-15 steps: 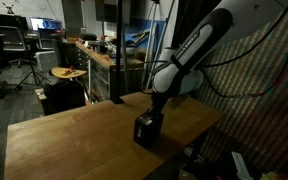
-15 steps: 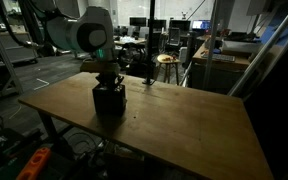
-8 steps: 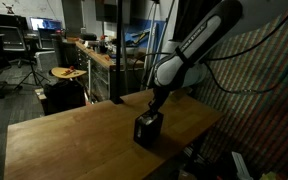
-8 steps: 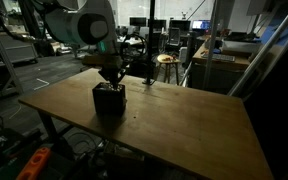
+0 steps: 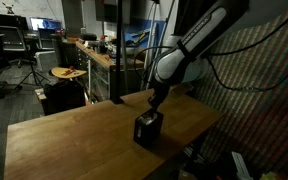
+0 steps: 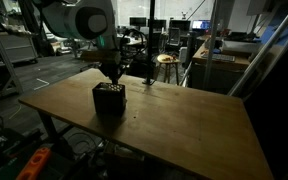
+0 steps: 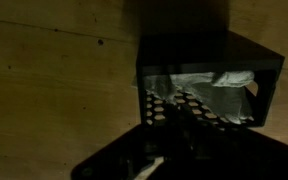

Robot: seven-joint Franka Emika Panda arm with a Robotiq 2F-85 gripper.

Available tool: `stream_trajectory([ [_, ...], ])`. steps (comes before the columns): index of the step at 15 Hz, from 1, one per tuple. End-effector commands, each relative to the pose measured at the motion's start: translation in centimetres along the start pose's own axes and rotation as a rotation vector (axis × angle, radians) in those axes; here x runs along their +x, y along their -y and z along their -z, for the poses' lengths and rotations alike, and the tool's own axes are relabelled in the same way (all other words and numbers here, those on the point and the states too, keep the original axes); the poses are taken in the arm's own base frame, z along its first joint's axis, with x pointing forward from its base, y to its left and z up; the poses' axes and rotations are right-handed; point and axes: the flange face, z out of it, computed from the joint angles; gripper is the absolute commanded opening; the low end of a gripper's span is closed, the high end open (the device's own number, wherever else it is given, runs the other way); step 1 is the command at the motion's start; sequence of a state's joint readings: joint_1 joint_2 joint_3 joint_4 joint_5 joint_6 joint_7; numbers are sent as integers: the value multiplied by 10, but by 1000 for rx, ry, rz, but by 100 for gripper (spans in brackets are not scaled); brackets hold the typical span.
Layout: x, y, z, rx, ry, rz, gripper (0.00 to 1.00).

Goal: Pick up the white towel and push it down into the black basket

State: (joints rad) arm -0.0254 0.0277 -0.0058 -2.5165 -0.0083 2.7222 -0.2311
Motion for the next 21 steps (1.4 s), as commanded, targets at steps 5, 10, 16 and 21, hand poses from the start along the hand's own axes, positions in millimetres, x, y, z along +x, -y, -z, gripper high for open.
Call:
stream_trajectory([
  [5,3,43,26,23,39,-3,8],
  [10,-1,66,27,24,56,0,9],
  [16,-11,67,11,35,75,16,8],
  [21,-14,66,-4,51,95,25,8],
])
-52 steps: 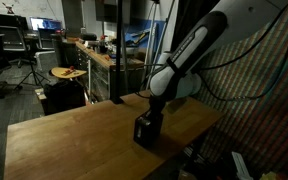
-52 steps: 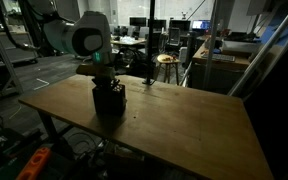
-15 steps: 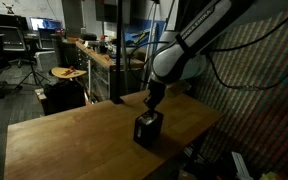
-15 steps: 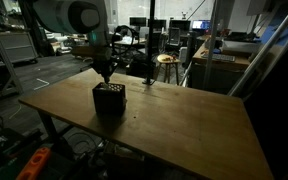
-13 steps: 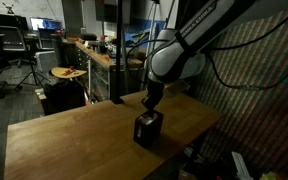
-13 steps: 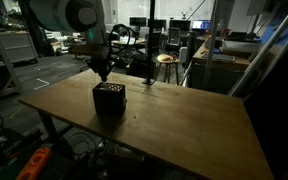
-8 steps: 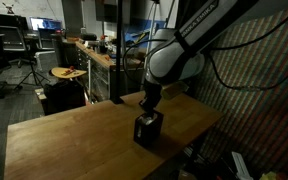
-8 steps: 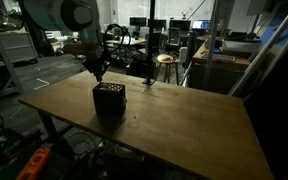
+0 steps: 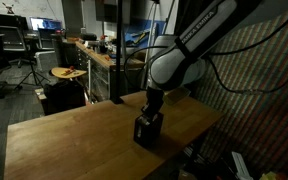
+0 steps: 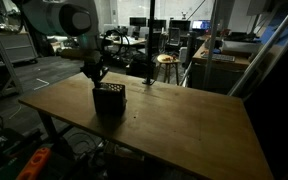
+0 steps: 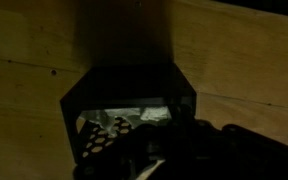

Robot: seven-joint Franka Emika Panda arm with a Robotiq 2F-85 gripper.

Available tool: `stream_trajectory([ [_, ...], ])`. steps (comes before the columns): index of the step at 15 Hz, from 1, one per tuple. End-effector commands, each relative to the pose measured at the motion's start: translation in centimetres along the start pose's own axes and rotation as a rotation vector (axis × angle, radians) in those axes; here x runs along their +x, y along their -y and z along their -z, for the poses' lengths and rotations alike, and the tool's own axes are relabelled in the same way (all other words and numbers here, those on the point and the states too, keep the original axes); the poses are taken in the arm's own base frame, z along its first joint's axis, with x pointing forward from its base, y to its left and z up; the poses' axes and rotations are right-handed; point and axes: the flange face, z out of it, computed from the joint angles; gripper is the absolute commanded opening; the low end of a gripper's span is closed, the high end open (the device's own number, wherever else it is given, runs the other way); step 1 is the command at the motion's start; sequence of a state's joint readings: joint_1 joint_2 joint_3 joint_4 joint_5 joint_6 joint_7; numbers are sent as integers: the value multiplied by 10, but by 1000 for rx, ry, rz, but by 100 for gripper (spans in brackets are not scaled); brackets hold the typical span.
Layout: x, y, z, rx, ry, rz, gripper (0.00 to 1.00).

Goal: Pick up the white towel and push it down into the black basket

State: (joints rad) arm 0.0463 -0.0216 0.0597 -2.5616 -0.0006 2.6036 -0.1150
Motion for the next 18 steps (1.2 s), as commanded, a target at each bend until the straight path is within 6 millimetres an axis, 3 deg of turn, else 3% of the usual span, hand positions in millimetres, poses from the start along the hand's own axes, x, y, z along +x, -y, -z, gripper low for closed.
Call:
stream_trajectory([
  [1,1,-1,-6,16,-10,13,8],
  [18,4,-33,2,-3,-36,24,8],
])
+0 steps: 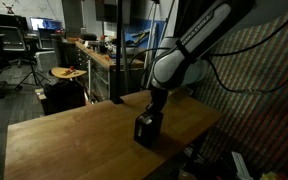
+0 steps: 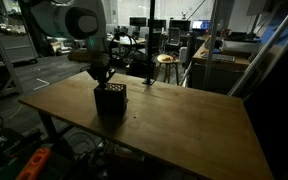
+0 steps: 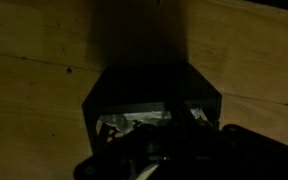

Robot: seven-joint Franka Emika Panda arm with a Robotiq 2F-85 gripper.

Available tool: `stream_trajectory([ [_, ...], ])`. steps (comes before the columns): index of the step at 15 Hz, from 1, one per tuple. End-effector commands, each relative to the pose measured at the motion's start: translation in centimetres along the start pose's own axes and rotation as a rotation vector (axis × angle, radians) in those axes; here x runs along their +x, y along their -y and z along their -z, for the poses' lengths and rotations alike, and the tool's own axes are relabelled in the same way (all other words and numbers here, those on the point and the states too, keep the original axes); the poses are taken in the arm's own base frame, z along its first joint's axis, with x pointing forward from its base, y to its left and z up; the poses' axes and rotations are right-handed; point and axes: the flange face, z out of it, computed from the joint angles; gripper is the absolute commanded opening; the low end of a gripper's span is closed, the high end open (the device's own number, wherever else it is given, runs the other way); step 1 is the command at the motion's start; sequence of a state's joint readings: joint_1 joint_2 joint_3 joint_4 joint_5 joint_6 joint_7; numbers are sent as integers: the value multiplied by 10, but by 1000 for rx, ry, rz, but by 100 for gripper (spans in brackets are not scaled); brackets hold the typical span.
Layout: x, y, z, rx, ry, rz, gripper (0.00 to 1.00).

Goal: Pick up the white towel and push it down into the black basket

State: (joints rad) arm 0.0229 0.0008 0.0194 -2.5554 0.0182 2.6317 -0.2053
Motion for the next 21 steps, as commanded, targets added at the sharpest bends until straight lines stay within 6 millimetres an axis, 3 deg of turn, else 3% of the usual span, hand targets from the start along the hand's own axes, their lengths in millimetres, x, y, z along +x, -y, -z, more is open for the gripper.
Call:
stream_trajectory([
  [1,6,-3,9,-8,-24,15,8],
  [9,17,-14,15,-33,-40,24,8],
  [21,16,-3,12,-20,-23,18,8],
])
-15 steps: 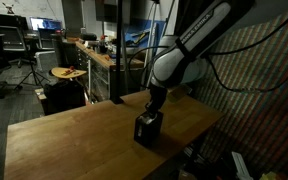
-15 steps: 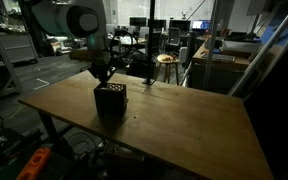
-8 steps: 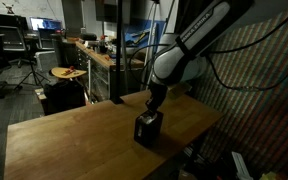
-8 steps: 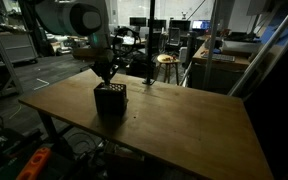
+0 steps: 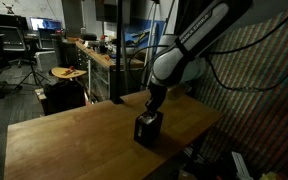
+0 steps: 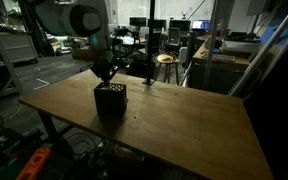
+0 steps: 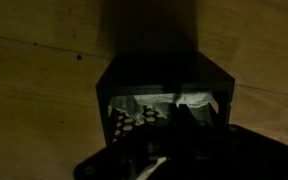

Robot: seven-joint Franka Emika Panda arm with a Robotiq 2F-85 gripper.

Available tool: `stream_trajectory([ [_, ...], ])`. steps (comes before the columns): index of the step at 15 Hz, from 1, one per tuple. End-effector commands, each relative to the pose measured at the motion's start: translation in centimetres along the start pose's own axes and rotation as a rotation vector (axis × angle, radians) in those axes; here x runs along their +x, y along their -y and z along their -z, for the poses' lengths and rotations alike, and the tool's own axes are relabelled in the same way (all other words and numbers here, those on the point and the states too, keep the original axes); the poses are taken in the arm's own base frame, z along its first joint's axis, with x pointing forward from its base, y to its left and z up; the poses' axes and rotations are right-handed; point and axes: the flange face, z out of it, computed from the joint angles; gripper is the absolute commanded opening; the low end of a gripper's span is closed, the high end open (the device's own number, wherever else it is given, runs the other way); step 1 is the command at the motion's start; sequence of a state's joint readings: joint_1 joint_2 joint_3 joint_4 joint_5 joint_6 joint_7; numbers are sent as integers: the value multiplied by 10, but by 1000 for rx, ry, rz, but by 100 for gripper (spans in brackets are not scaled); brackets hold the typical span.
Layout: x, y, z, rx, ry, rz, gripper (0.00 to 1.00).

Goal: Pick up the white towel and push it down into the black basket

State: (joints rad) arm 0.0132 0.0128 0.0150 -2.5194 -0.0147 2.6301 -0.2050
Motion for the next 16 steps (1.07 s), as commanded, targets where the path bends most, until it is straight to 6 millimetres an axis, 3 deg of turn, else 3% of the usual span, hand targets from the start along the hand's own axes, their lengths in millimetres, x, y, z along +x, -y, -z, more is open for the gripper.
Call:
stream_trajectory([
  [1,5,6,5,1,-3,6,8],
  [16,6,20,-14,26,40,33,8],
])
